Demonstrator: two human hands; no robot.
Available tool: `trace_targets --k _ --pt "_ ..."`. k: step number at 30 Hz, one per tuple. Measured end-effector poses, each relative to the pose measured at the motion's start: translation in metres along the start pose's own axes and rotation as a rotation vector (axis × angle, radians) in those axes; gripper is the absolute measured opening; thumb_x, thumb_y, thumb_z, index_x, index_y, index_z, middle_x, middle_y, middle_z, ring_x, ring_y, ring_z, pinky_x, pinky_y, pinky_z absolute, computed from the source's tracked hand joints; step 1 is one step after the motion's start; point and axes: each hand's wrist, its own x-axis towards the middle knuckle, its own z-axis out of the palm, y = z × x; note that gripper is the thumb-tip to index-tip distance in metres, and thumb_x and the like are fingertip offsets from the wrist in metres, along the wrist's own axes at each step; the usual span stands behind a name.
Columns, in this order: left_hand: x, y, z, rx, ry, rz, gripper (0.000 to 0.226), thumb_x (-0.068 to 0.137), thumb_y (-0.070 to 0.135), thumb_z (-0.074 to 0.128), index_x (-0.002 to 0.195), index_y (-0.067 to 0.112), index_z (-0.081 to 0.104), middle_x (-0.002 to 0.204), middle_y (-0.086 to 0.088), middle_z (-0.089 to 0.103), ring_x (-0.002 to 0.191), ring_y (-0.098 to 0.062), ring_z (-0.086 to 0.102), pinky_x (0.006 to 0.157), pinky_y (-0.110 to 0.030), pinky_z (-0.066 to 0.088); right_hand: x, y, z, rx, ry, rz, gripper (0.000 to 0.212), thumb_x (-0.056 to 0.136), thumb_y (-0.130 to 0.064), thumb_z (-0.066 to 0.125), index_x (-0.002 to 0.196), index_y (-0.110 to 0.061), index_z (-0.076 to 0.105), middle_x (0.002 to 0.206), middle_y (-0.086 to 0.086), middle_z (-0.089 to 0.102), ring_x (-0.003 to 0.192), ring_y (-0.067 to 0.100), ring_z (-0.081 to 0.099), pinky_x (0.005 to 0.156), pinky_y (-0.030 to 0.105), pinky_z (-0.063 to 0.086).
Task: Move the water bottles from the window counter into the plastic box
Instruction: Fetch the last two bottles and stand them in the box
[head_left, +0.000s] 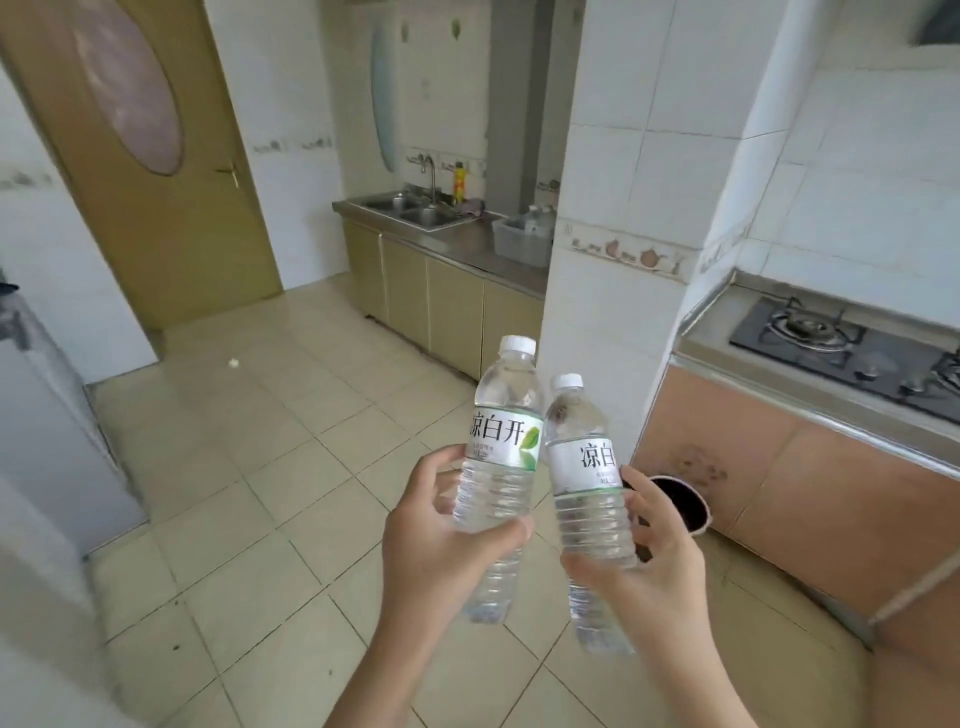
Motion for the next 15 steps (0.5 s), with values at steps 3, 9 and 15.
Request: trace_targets --k 3,9,15 --pt "0.062 -0.01 0.006 -0.002 0.011 -0.004 0.072 0.042 0.035 0.086 0.106 0.05 0.058 0.095 0.022 0.071 0.087 -0.001 0.066 0.075 -0.022 0.051 0.058 0.01 0.03 -0.009 -0.009 -0.002 0.086 0.05 -0.006 0.085 0.121 -0.044 0.054 0.107 -0.013 0.064 0.091 0.009 0.064 0.076 0.032 0.055" --pt "0.183 -0.016 0.019 -0.017 0.005 -0.002 0.07 0.044 0.028 0.089 0.104 0.05 0.059 0.092 0.022 0.07 0.084 0.006 0.061 0.069 -0.013 0.044 0.173 0.007 0.083 -0.025 0.013 0.001 0.084 0.043 -0.017 0.081 0.117 -0.049 0.055 0.108 -0.013 0.064 0.093 0.018 0.066 0.079 0.045 0.057" --pt "0.3 -0.023 0.039 -0.007 0.003 0.009 0.07 0.047 0.027 0.09 0.105 0.049 0.058 0.091 0.028 0.069 0.082 0.006 0.062 0.07 -0.019 0.047 0.283 0.007 0.125 -0.032 0.01 -0.017 0.082 0.054 0.0 0.083 0.117 -0.044 0.055 0.109 -0.016 0.061 0.094 0.008 0.06 0.071 0.023 0.049"
